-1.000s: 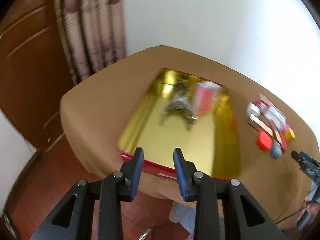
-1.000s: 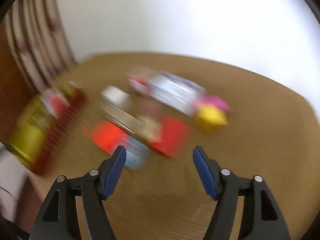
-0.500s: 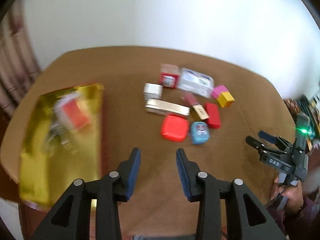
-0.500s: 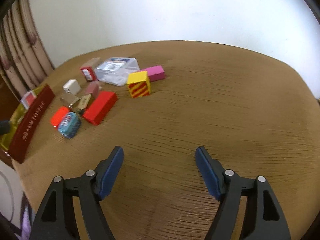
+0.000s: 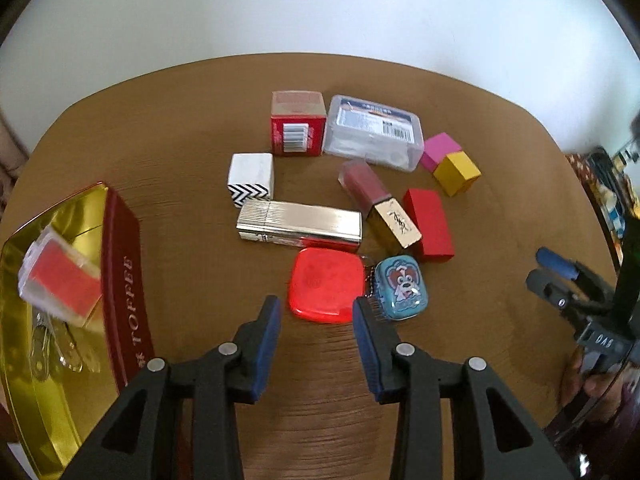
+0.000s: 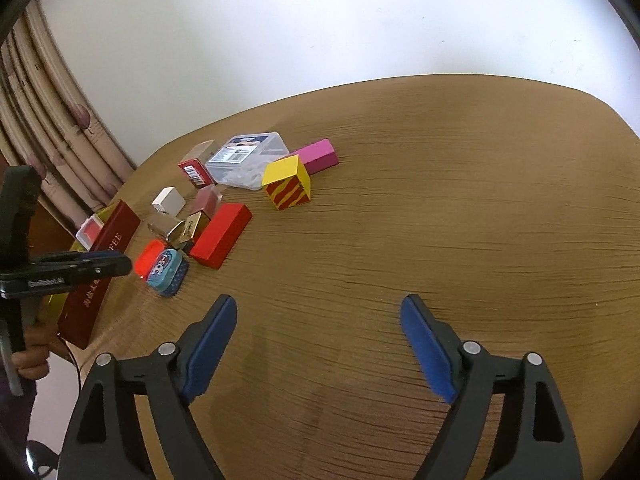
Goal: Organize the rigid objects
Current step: 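Grasp the red rounded case with the left tool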
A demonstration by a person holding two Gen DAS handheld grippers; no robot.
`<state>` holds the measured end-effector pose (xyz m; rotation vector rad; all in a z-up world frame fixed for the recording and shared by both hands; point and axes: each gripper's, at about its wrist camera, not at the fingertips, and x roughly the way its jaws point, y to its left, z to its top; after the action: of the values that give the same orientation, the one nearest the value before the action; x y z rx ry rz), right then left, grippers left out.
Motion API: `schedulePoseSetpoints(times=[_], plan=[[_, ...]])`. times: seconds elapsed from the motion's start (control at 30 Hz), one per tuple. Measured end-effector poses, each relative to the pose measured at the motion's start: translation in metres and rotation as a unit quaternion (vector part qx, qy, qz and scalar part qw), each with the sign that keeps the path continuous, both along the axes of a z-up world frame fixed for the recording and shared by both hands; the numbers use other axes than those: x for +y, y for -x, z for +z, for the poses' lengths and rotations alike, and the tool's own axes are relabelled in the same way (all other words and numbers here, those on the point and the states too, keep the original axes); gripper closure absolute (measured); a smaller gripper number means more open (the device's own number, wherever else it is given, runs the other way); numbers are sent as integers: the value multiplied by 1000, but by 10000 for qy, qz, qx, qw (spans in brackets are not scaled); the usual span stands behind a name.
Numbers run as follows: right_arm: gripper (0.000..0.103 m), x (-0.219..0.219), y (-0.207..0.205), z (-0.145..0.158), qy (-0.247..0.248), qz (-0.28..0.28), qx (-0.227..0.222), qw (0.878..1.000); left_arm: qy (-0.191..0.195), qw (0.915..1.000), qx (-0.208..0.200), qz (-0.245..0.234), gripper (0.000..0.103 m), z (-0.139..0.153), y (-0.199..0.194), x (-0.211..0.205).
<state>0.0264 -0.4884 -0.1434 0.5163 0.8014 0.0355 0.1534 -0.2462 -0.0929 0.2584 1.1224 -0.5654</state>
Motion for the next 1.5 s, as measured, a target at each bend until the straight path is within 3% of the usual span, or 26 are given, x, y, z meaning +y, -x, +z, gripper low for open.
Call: schedulePoseSetpoints(times=[0.5, 0.8, 1.07, 1.27, 1.4, 1.5], plan=[[14, 2, -1, 0, -2, 75, 47, 10000, -304, 9978, 33, -589, 57, -19, -9, -24], [10, 3, 0, 1, 4, 119, 62, 9999, -451, 9974, 111, -543, 55, -27, -18, -33], [6, 5, 0, 0, 15, 165, 69, 9998, -316, 9991, 232, -126, 55, -28, -28, -34], [6, 5, 0, 1, 29, 150, 72, 9999, -266, 9990, 118, 353, 56, -22, -14, -18], [6, 10, 0, 7, 181, 120, 96, 9997, 194, 9963, 154, 820, 56, -10, 14, 7], [6, 28, -6, 16, 75, 417, 87, 9991, 508, 9931, 110, 1052, 56, 10, 36, 30]])
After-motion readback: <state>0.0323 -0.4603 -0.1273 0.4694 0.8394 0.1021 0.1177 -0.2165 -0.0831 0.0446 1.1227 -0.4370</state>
